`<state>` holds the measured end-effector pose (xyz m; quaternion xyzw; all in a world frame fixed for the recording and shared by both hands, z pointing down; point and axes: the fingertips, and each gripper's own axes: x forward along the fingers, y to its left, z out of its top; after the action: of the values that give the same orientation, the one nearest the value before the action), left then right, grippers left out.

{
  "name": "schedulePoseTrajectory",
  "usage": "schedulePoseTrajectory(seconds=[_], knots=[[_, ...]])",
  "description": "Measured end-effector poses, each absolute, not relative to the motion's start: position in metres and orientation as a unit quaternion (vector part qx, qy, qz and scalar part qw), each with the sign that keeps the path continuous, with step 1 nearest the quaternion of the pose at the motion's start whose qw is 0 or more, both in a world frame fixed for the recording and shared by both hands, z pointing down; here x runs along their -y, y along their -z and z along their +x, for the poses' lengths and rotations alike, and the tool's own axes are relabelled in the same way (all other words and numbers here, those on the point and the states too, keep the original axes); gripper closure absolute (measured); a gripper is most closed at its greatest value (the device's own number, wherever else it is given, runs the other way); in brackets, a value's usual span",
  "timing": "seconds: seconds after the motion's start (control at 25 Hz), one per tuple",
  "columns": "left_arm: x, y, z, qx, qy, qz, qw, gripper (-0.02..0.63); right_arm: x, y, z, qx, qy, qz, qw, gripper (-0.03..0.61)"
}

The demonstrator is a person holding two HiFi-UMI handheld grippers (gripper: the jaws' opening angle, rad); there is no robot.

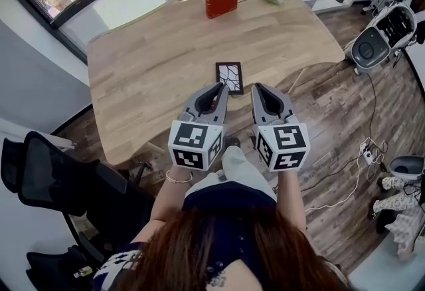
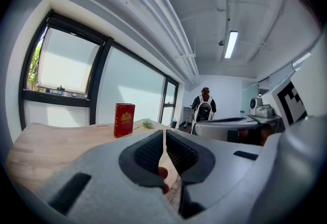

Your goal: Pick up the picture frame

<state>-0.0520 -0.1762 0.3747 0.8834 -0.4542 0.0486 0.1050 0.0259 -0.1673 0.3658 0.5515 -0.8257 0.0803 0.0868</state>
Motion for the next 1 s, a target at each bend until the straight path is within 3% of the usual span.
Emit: schedulePoseTrajectory(seconds=[0.36,1.0], knots=[[0.223,-0.405,-0.05,0.464,-0.064,0.875,0.123,0.575,0.219,-0.398,0.03,0.837,-0.098,0.523,0.13,0.551],[0.29,-0.496,-0.043,0.445,-0.125,0.856,0.23,0.574,0.288,-0.483,0.02,0.851,-0.167,0.453,0.207,0.55]])
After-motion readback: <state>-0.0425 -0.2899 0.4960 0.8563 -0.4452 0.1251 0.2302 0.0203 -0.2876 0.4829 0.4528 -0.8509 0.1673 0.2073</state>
